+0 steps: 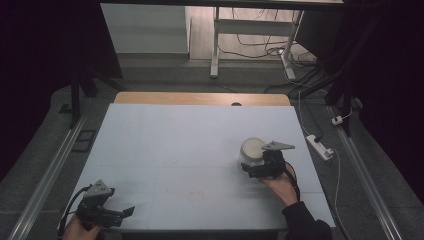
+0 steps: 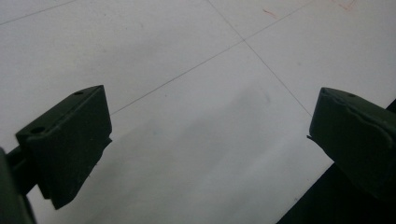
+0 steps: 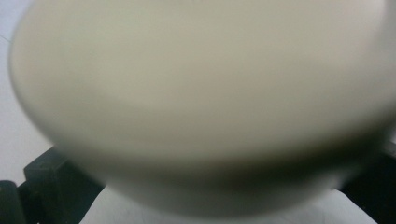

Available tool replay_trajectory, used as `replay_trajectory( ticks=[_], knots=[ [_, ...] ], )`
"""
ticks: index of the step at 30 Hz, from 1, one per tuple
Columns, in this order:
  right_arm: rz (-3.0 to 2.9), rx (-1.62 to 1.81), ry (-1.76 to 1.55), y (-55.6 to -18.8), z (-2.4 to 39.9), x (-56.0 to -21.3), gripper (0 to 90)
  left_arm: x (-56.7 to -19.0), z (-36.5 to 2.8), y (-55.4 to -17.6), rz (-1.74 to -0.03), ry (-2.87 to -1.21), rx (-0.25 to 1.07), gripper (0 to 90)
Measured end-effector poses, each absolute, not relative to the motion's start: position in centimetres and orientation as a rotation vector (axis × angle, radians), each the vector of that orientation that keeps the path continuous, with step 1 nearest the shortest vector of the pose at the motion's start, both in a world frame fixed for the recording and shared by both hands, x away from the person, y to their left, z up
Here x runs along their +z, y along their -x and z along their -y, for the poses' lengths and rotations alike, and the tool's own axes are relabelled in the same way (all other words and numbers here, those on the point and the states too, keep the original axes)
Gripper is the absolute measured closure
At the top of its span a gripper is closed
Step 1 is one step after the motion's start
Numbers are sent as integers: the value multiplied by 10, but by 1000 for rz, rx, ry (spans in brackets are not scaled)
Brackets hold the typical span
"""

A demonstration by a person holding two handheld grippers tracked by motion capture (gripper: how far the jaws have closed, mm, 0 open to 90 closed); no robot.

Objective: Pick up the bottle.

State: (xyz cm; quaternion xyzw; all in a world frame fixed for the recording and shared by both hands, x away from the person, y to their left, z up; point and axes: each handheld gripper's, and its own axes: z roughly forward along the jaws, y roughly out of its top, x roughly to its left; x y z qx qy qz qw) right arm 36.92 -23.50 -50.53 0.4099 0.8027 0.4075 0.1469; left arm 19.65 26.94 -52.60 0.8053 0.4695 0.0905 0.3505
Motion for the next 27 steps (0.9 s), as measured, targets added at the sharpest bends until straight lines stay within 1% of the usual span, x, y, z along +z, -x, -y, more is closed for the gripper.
replay_trajectory(
  ticks=[11,16,27],
  knots=[
    [-2294,1174,-1136,-377,226,-506,1,-526,-269,-197,-1215,-2089,231,4],
    [-2274,1138,-1093,-375,223,-503,46,-526,-269,-197,-1215,-2089,230,4],
    [-2275,1118,-1075,-374,222,-502,55,-526,-269,-197,-1211,-2091,229,4]
  ],
)
